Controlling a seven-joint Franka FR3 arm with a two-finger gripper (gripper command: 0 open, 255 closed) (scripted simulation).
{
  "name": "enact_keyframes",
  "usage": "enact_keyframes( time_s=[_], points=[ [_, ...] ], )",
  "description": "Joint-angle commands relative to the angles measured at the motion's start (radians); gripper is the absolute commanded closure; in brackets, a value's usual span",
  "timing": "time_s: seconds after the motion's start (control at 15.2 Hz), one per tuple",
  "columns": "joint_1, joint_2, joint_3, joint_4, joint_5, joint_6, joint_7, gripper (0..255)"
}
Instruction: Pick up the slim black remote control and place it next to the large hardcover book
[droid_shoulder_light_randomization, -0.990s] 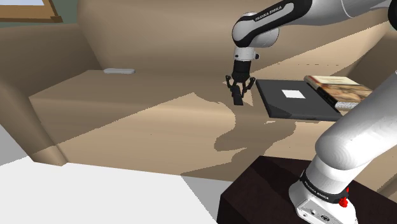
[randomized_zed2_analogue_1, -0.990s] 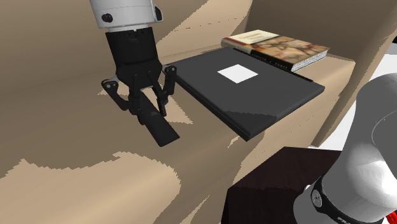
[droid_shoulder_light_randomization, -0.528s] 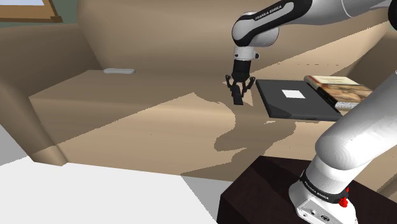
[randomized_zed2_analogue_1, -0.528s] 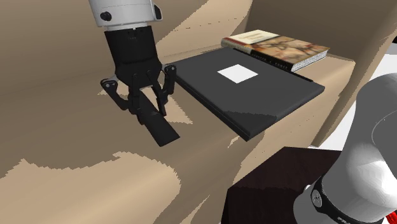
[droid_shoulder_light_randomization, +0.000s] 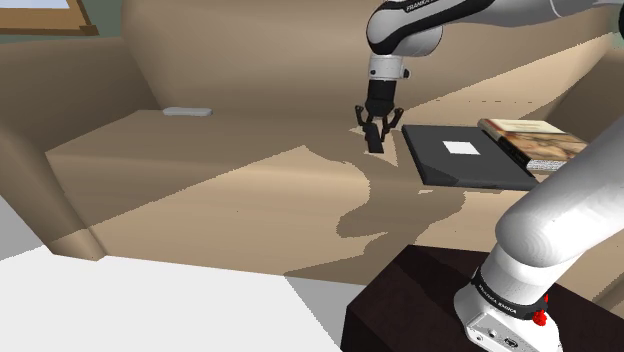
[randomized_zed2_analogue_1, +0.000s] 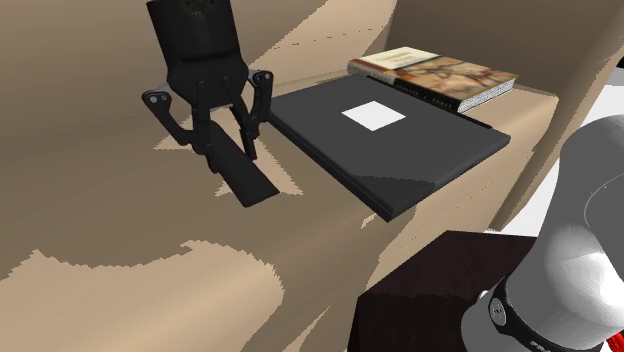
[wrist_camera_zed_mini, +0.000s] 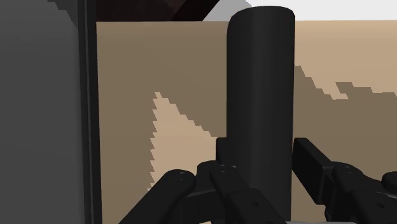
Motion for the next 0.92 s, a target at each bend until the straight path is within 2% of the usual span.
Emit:
enact_keyframes(
  time_s=[0.0, 0.86],
  points=[
    [-0.001, -0.007, -0.002, 0.02, -0.001, -0.028, 0.001, 255],
    [-0.013, -0.011, -0.02, 0.168, -0.012, -0.182, -0.005, 255]
  ],
)
